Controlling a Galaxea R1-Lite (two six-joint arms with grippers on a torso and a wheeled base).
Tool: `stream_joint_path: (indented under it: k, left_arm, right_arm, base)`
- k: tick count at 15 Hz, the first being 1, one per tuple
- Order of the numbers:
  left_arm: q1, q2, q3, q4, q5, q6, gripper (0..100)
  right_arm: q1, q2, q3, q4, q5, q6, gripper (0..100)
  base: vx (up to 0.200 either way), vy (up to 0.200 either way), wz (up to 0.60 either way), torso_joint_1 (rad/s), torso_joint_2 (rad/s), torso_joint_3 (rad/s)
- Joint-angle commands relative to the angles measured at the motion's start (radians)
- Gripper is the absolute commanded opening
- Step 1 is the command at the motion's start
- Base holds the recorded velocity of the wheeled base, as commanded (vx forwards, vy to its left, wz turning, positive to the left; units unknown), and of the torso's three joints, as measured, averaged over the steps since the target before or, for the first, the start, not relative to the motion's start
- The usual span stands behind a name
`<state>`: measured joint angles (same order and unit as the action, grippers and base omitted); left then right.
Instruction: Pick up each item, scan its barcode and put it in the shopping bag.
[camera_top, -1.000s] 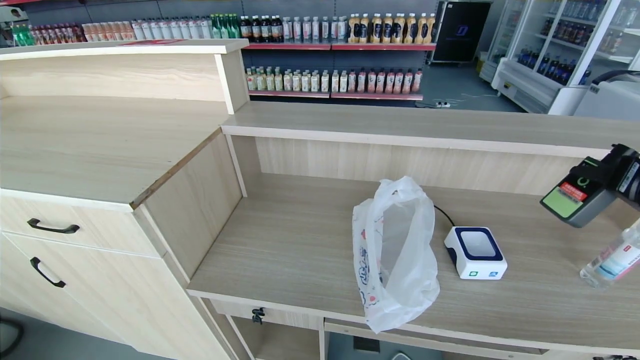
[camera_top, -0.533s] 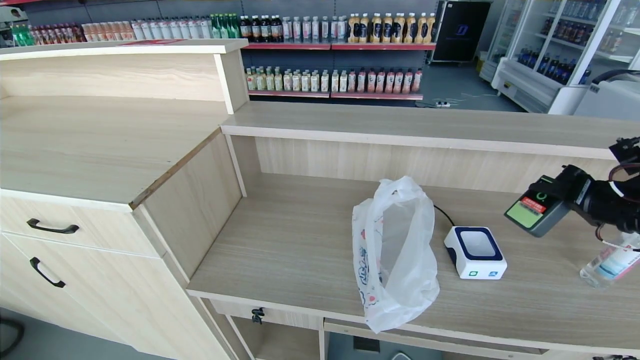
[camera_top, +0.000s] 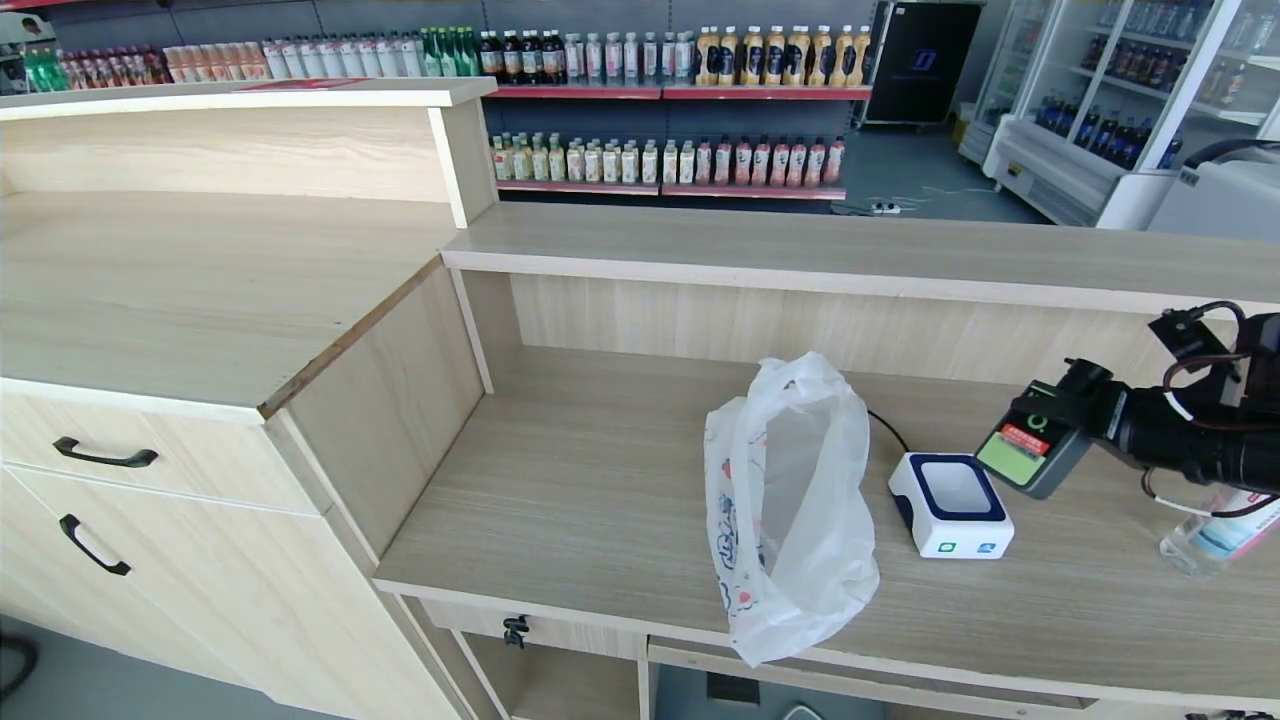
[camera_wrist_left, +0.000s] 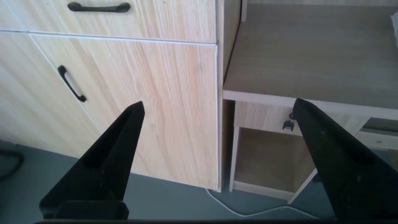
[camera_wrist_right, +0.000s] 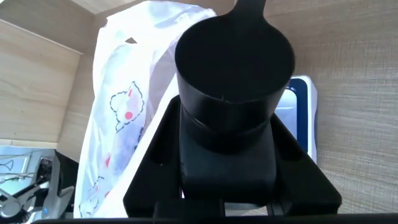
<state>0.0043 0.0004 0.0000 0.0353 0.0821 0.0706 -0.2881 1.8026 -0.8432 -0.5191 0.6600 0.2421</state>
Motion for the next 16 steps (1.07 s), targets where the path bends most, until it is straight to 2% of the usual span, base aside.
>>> stream_joint_path:
  k: [1,4,7,16]
  left_arm:
    - [0.000,0.000,0.000,0.000,0.001,0.000,100]
    - [0.000,0.000,0.000,0.000,0.001,0.000,100]
    - [0.000,0.000,0.000,0.000,0.001,0.000,100]
    - [0.000,0.000,0.000,0.000,0.001,0.000,100]
  right_arm:
    - [0.012,0.026,0.000,-0.009,0.003,-0.003,0]
    - [0.017,0.046,0.000,-0.015,0.006,-0.003,0]
    - [0.017,0.060,0.001,-0.025,0.055,-0.003,0]
    - [0.052,0.139,-0.019,-0.108,0.056,-0.010,0]
  base:
    - [0.000,0.000,0.00,0.000,0.00,0.000]
    - [0.000,0.000,0.00,0.000,0.00,0.000]
    - [0.000,0.000,0.00,0.000,0.00,0.000]
    - [0.000,0.000,0.00,0.000,0.00,0.000]
